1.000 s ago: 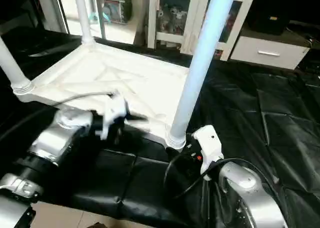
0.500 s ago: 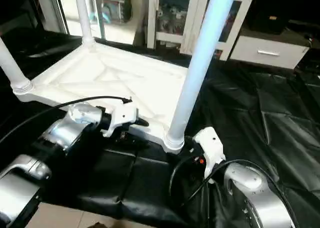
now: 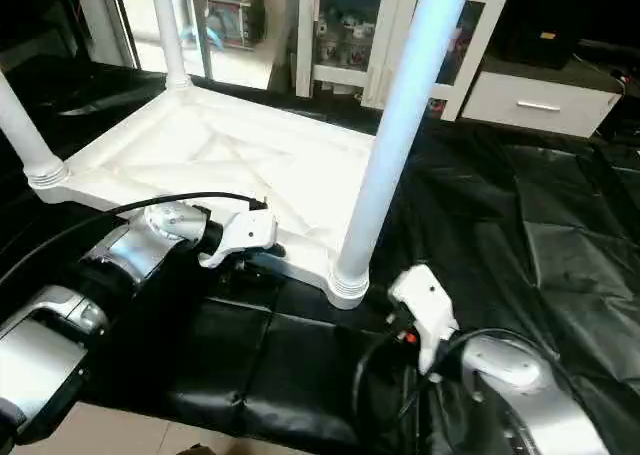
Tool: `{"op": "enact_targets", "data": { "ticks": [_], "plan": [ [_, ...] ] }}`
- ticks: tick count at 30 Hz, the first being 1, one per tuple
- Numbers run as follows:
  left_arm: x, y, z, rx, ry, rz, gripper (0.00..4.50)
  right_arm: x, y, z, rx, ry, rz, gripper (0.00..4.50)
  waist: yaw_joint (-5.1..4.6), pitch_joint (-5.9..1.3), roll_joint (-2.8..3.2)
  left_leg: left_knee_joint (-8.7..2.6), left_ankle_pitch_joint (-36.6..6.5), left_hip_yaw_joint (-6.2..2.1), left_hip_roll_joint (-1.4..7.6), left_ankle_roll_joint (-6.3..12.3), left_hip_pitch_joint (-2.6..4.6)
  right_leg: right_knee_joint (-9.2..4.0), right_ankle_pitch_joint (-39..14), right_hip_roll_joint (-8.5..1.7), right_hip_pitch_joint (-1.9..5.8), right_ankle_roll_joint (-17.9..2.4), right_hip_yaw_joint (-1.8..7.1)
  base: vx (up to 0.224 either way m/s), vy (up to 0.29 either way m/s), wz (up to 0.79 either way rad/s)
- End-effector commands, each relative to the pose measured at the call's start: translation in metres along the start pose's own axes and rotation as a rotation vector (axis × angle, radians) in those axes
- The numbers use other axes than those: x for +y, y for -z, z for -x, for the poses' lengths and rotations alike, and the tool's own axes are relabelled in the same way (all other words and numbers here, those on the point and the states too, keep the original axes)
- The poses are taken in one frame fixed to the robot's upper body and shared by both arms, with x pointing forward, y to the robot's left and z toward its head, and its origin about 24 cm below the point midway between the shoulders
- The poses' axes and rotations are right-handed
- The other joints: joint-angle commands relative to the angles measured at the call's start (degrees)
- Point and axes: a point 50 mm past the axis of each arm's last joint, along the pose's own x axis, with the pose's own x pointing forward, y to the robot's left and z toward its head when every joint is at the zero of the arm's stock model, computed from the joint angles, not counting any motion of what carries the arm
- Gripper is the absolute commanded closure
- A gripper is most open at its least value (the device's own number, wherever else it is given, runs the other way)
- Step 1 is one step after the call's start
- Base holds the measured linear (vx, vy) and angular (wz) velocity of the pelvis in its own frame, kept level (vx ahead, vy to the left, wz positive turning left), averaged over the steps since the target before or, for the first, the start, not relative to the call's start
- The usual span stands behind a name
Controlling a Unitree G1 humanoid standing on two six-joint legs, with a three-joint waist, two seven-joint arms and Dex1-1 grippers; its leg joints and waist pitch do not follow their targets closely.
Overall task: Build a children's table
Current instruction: Rotate table base
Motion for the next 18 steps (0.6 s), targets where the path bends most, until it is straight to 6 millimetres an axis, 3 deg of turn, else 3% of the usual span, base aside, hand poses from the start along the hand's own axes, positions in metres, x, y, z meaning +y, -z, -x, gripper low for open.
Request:
{"op": "enact_targets", "data": {
  "ticks": [1, 8, 15, 17, 18],
  "plan": [
    [-0.001, 0.006, -0.002, 0.058, 0.010, -0.002, 2.73, -0.014, -0.007, 0.006, -0.031, 0.084, 0.019, 0.69, 0.14, -3.32, 0.03, -4.59, -13.50, -1.44, 3.40, 0.93, 0.83, -3.72, -10.91, -4.52, 2.78, -12.83, 2.39, 0.000, 0.000, 0.00],
    [-0.012, 0.012, -0.013, 0.097, 0.023, 0.033, 3.41, -0.022, -0.013, 0.006, -0.057, 0.137, 0.029, 0.69, 0.12, -3.08, 0.01, -4.77, -14.91, -1.46, 3.45, 0.85, 1.04, -4.17, -14.42, -4.51, 2.58, -11.89, 2.39, 0.000, 0.000, 0.00],
    [-0.015, 0.018, -0.019, 0.099, -0.037, 0.230, 3.68, -0.023, -0.013, 0.006, -0.069, 0.150, 0.025, 0.69, -0.05, -2.89, -0.07, -4.94, -16.99, -1.59, 3.34, 0.66, 1.05, -4.76, -20.38, -4.69, 2.49, -10.45, 2.39, 0.000, 0.000, 0.00],
    [-0.017, 0.020, -0.019, 0.106, -0.040, 0.253, 3.79, -0.023, -0.013, 0.006, -0.069, 0.150, 0.024, 0.69, -0.11, -2.93, 0.20, -4.97, -16.99, -1.68, 3.36, 0.58, 1.07, -4.79, -20.82, -4.71, 2.50, -10.24, 2.41, 0.000, 0.000, 0.00],
    [-0.019, 0.022, -0.018, 0.113, -0.041, 0.270, 3.82, -0.023, -0.013, 0.006, -0.069, 0.151, 0.023, 0.69, -0.40, -2.96, 0.02, -5.02, -16.86, -1.67, 3.36, 0.58, 0.93, -4.72, -20.25, -4.61, 2.58, -10.35, 2.39, 0.000, 0.000, 0.00]
  ]
}}
